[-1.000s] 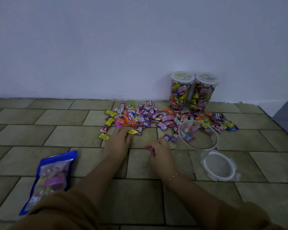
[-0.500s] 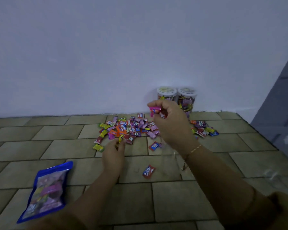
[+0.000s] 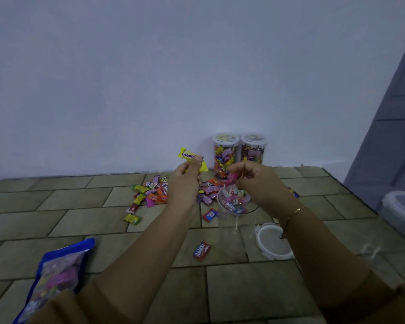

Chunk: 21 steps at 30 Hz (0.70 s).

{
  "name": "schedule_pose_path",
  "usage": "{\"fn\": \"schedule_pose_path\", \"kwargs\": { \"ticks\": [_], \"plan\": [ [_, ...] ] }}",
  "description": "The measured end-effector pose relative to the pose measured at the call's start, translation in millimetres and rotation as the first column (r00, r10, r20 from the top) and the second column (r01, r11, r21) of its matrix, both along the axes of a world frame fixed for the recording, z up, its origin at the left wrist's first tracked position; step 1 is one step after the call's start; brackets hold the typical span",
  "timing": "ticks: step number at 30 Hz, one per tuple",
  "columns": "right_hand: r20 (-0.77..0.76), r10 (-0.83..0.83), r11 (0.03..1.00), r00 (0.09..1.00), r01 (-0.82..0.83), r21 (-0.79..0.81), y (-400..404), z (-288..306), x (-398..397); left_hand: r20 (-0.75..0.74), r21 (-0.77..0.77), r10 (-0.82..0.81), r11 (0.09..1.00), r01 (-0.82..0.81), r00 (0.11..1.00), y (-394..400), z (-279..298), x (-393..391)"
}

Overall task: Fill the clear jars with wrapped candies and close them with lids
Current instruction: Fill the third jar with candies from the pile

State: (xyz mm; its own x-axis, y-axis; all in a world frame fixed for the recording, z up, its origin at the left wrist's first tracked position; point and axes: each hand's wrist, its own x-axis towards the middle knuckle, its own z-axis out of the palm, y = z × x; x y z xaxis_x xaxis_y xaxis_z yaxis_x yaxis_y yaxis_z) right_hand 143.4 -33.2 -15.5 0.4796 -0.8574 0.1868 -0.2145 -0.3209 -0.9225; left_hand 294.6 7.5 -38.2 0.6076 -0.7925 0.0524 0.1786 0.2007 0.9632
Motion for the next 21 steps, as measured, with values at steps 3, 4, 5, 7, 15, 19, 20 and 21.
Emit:
{"fn": "schedule_pose_path", "kwargs": {
  "ticks": [3,4,5,7,15,19,20,21],
  "plan": [
    [0.072,-0.022,1.0,0.997,0.021,0.018,2,1,0,-0.079,-0.044,-0.011,0.999,0.008,0.997,-4,8,-6],
    [0.091,-0.034,0.999,0.995,0.031,0.027,2,1,1,-0.095,-0.045,-0.007,0.999,0.003,0.995,-5,9,-7],
    [0.116,-0.043,0.999,0.992,0.039,0.035,3,-1,2,-0.104,-0.045,-0.005,0.999,0.0,0.995,-6,12,-8],
    [0.177,-0.073,0.996,0.982,0.064,0.058,5,-4,6,-0.102,-0.044,-0.004,0.999,0.0,0.995,-7,13,-11],
    [0.411,-0.291,0.955,0.864,0.286,0.076,16,-19,16,0.024,-0.044,-0.03,0.999,0.031,0.999,-11,7,-21],
    [0.525,-0.304,0.948,0.795,0.305,0.088,24,-24,19,0.07,-0.051,-0.061,0.997,0.064,0.996,-13,5,-25],
    [0.555,-0.308,0.947,0.773,0.305,0.101,26,-25,20,0.073,-0.06,-0.066,0.996,0.07,0.995,-13,5,-25],
    [0.587,-0.317,0.944,0.745,0.307,0.12,27,-25,21,0.078,-0.066,-0.065,0.995,0.07,0.995,-14,5,-25]
  ]
}}
